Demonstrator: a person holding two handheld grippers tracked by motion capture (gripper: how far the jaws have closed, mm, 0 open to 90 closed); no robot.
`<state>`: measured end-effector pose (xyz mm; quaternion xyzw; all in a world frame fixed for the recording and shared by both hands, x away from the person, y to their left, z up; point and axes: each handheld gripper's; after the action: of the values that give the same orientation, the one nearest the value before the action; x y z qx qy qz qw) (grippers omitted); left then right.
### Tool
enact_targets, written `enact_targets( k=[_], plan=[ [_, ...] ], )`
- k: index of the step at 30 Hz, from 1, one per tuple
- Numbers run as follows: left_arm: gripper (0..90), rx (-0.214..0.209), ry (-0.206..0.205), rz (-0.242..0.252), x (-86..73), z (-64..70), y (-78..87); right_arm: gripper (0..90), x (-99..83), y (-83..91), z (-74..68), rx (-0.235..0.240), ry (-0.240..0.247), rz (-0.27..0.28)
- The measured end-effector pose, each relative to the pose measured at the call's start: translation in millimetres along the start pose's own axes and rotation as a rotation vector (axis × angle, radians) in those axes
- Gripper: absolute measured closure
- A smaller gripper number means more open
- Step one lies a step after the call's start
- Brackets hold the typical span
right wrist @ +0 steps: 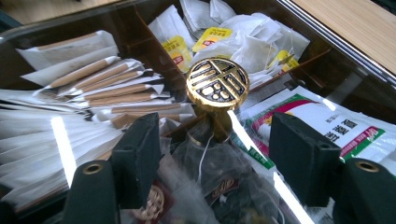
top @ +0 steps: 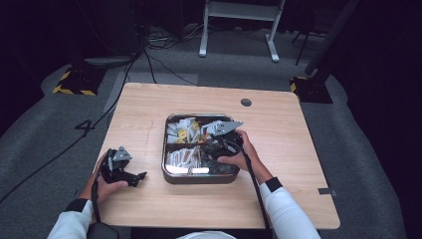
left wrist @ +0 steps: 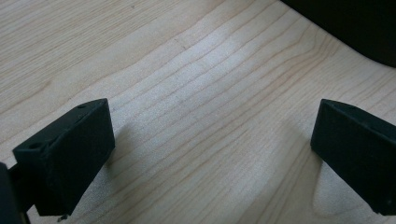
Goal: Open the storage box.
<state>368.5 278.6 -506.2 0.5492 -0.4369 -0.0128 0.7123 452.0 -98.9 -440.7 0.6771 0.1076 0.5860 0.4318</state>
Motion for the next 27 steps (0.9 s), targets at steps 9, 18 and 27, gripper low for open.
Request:
enact_targets(
  k=[9,18,27],
  plan=[
    [0.0,0.0,0.0,0.0,0.0,0.0,0.0,41.8,13.2,-12.8,4.5,0.023,-0.039,-0.028],
    [0.0,0.0,0.0,0.0,0.0,0.0,0.0,48.5,23.5,-20.7,5.0,0.038,-0.028,-0.041],
    [0.0,-0.001,0.0,0.0,0.0,0.0,0.0,58.6,28.5,-23.8,4.3,0.029,-0.031,-0.043]
  ],
)
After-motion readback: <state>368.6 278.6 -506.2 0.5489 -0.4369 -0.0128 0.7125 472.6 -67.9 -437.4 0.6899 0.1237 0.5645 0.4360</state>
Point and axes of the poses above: each handheld gripper's, and its own axes: y roughly backward along the jaws, x roughly out of its top, z roughly to its right, and after that the axes turned 4 degrees about -z, right-handed
